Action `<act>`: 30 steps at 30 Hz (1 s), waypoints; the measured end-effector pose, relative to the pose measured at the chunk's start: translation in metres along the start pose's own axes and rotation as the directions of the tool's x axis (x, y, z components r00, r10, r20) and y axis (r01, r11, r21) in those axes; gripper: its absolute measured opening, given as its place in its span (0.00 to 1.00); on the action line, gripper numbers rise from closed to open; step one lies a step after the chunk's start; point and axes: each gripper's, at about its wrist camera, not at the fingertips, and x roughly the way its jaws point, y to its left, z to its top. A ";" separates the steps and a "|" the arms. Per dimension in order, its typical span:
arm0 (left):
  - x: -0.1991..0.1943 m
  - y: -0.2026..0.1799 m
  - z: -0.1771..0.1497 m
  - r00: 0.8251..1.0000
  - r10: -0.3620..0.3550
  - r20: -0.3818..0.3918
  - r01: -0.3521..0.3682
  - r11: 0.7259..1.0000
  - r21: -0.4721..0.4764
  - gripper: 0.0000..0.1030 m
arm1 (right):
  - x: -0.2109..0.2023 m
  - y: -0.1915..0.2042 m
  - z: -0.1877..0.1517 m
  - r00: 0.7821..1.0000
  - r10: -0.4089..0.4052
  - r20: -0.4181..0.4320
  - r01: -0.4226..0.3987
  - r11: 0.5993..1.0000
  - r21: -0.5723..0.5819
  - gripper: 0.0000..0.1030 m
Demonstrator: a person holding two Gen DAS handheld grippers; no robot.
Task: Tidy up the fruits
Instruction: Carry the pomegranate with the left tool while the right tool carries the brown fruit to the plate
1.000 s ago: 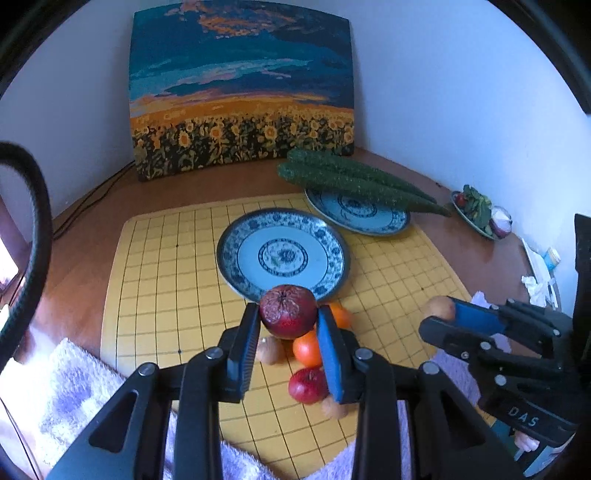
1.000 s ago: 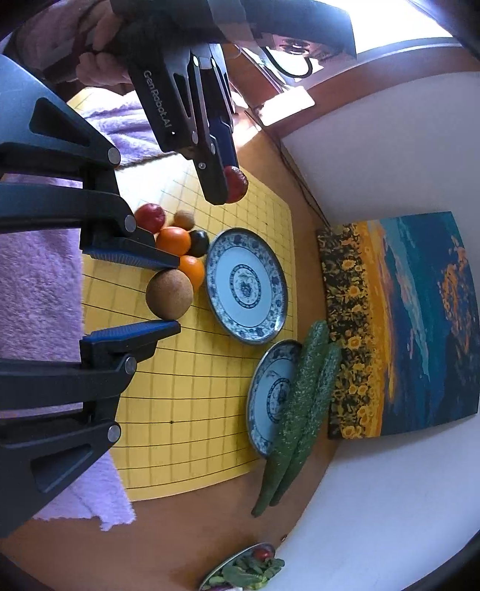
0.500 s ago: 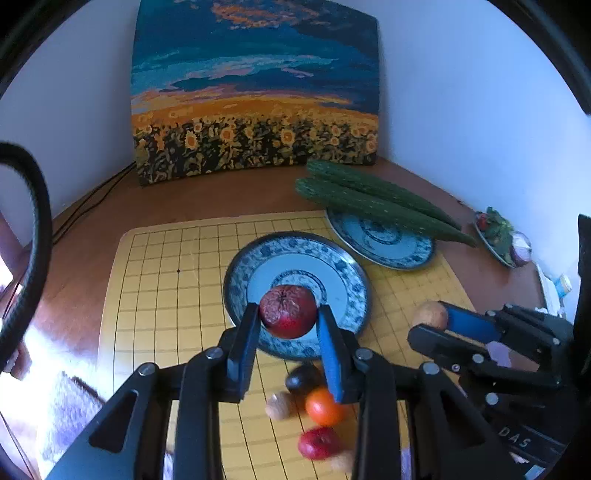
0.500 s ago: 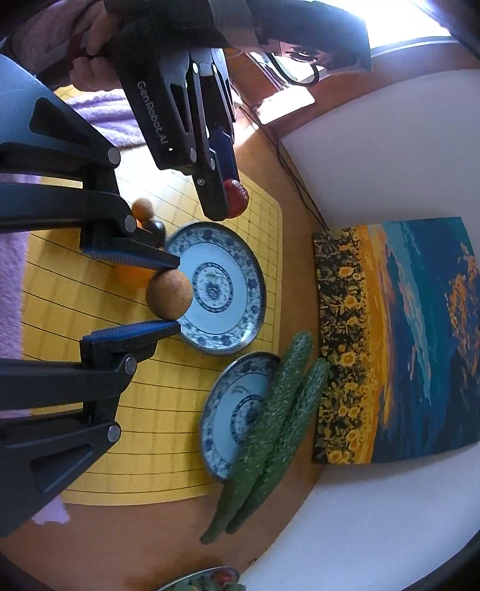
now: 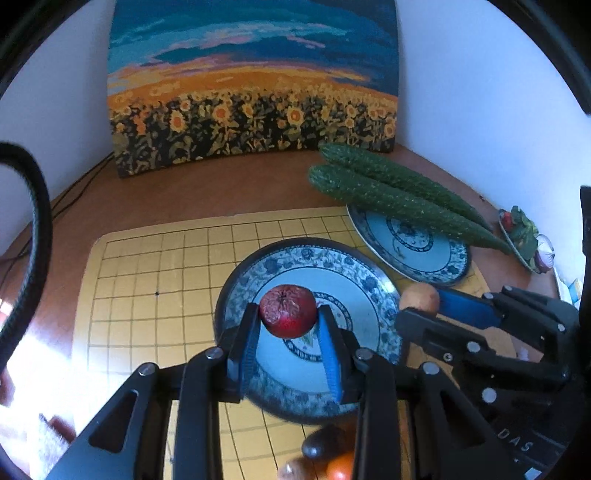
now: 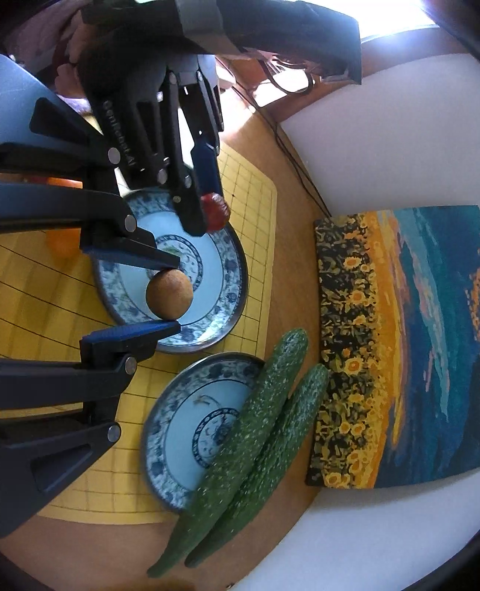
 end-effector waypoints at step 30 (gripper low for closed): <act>0.038 0.011 0.010 0.999 0.040 -0.014 -0.040 0.999 -0.026 0.34 | 0.053 -0.010 0.010 1.000 -0.018 -0.013 0.018 1.000 -0.012 0.29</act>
